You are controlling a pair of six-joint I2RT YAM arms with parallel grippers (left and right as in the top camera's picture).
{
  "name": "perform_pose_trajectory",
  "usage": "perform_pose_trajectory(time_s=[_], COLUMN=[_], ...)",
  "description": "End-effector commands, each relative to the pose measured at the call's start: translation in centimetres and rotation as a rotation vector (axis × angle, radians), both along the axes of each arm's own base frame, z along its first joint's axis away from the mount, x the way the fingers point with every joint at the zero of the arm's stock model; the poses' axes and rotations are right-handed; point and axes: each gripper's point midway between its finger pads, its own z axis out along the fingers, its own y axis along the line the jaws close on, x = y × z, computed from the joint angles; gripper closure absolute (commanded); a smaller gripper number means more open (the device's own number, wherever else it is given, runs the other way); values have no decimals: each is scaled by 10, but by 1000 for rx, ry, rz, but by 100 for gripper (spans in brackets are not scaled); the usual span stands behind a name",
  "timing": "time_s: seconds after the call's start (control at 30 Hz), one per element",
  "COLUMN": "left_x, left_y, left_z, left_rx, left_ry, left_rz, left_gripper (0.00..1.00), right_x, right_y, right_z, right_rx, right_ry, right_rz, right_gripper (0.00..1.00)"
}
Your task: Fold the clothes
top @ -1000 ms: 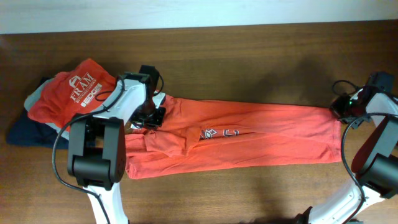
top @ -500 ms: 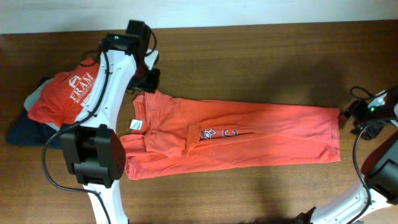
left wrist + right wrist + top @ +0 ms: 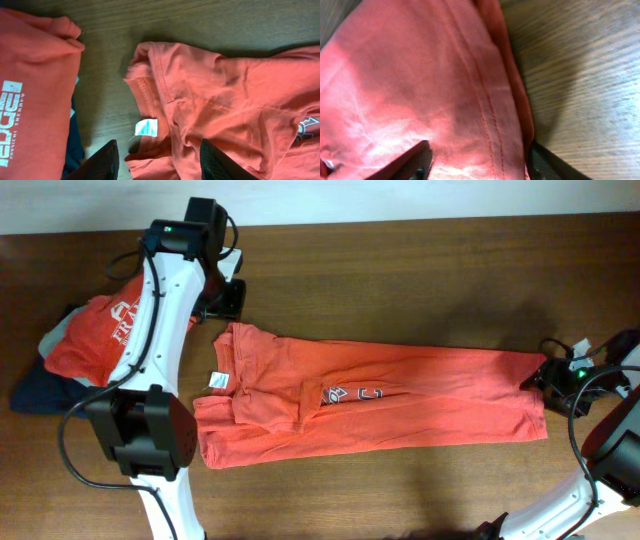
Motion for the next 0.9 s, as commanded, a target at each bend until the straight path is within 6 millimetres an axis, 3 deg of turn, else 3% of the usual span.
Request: perform_pose_trajectory(time_s=[0.0,0.1,0.23,0.4,0.53,0.7,0.87], left_x=[2,3,3,1,2,0,-4], left_y=[5,5,5,-9,-8,17,34], left_z=[7,7,7,15,42,85,100], left_rx=[1,0,-1,-85,-154,-161,-159], left_ry=[-17,-19,-22,-23,-91,-211,-250], left_rz=[14,14,14,2,11,58,95], left_gripper=[48,48,48,57,57,52,49], right_x=[-9,-4,1,5,8,5,-3], right_y=[18,20,6,-11,-25,-39,-23], right_z=[-27,-25,-20,-17,-18,-20,-35], right_rx=[84,94,65,31,-16,-47,-9], right_ry=[25,-7,-48,-132,-184,-203,-175], right_rz=[40,57,65,110,140,138,163], right_gripper=[41,44,41,40,40,39,39])
